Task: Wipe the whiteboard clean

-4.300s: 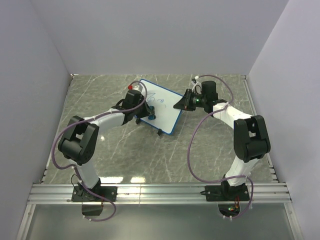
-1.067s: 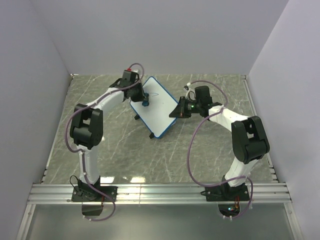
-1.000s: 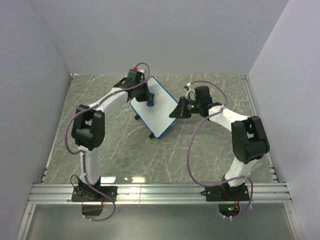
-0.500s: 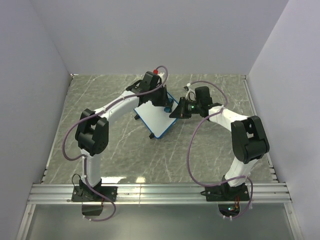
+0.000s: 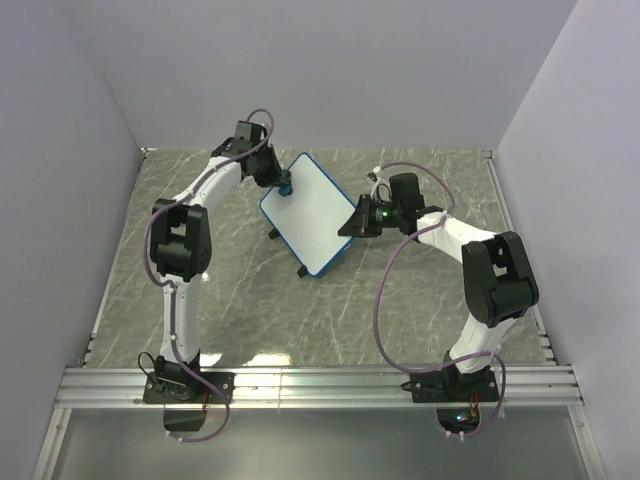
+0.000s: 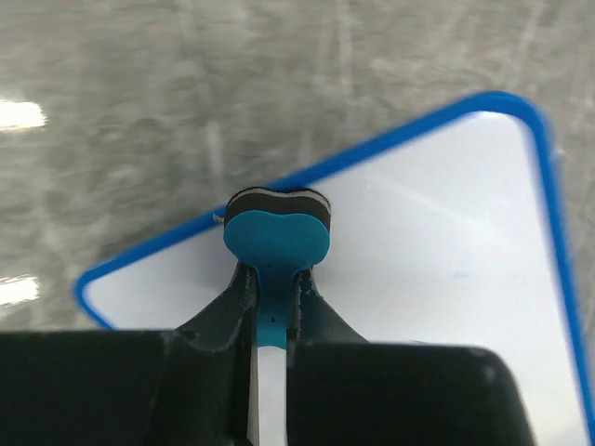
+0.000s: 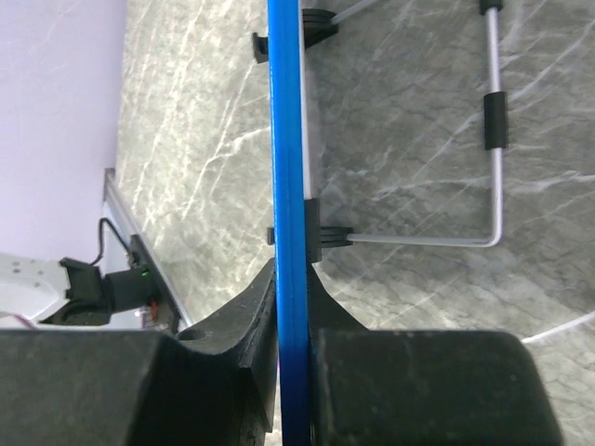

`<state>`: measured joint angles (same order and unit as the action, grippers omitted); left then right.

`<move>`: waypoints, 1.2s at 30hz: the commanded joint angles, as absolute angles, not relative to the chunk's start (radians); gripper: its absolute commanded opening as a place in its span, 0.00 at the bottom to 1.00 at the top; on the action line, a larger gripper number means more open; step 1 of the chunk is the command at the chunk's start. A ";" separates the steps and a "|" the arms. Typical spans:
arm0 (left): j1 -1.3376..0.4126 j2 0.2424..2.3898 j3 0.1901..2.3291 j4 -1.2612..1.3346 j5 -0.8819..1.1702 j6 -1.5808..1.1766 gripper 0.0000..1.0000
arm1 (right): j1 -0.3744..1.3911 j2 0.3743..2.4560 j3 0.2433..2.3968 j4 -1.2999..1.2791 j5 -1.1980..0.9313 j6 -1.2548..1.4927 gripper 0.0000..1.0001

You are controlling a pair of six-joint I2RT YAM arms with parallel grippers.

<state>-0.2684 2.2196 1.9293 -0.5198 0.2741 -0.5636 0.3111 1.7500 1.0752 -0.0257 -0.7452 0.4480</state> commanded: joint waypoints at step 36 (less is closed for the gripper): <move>-0.470 2.183 1.926 -0.526 0.250 -0.569 0.00 | 0.356 1.825 1.068 -0.127 -0.660 0.407 0.00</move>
